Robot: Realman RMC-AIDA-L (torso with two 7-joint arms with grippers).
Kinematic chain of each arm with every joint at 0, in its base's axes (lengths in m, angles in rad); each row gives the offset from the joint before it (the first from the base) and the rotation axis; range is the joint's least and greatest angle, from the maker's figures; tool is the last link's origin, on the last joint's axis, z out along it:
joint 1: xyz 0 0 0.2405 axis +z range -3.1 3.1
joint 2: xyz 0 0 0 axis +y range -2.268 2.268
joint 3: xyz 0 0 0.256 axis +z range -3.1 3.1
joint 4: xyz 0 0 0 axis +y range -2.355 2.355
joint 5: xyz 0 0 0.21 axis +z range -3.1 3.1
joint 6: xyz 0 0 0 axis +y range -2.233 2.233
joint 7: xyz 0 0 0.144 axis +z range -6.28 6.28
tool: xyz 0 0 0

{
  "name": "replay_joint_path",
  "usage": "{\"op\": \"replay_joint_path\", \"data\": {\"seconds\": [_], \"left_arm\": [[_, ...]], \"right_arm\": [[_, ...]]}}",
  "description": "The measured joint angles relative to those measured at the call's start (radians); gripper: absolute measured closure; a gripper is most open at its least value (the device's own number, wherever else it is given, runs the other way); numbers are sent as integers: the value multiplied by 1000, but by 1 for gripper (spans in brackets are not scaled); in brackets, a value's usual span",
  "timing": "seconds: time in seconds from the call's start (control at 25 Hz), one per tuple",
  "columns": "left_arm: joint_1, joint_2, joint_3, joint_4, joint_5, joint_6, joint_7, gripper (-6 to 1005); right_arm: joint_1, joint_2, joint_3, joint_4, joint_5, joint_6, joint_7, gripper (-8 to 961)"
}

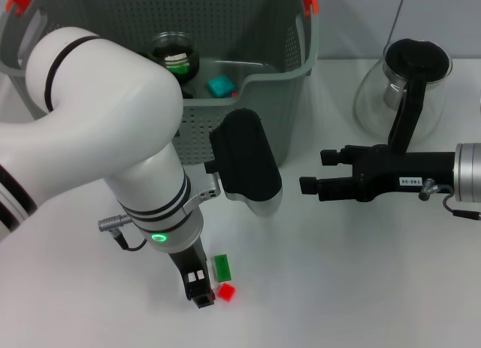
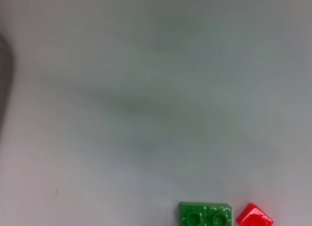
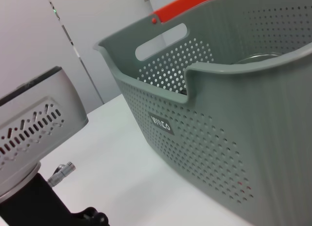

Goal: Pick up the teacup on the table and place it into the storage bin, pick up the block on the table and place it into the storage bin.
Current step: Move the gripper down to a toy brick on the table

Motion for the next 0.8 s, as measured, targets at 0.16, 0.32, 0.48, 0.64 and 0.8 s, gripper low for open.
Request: {"op": "replay_joint_path", "data": {"seconds": [0.16, 0.32, 0.48, 0.64, 0.8], "left_arm": [[-1, 0, 2, 0, -3, -1, 0, 398], [-2, 0, 11, 0, -2, -9, -7, 399], [-4, 0, 17, -1, 4, -15, -14, 401], [-8, 0, 29, -6, 4, -14, -22, 403], [-11, 0, 29, -12, 5, -14, -23, 404]], "right_arm": [[-1, 0, 1, 0, 0, 0, 0, 37], [-2, 0, 1, 0, 0, 0, 0, 37], [-3, 0, 1, 0, 0, 0, 0, 37], [-6, 0, 1, 0, 0, 0, 0, 37], [-6, 0, 1, 0, 0, 0, -1, 37]]}}
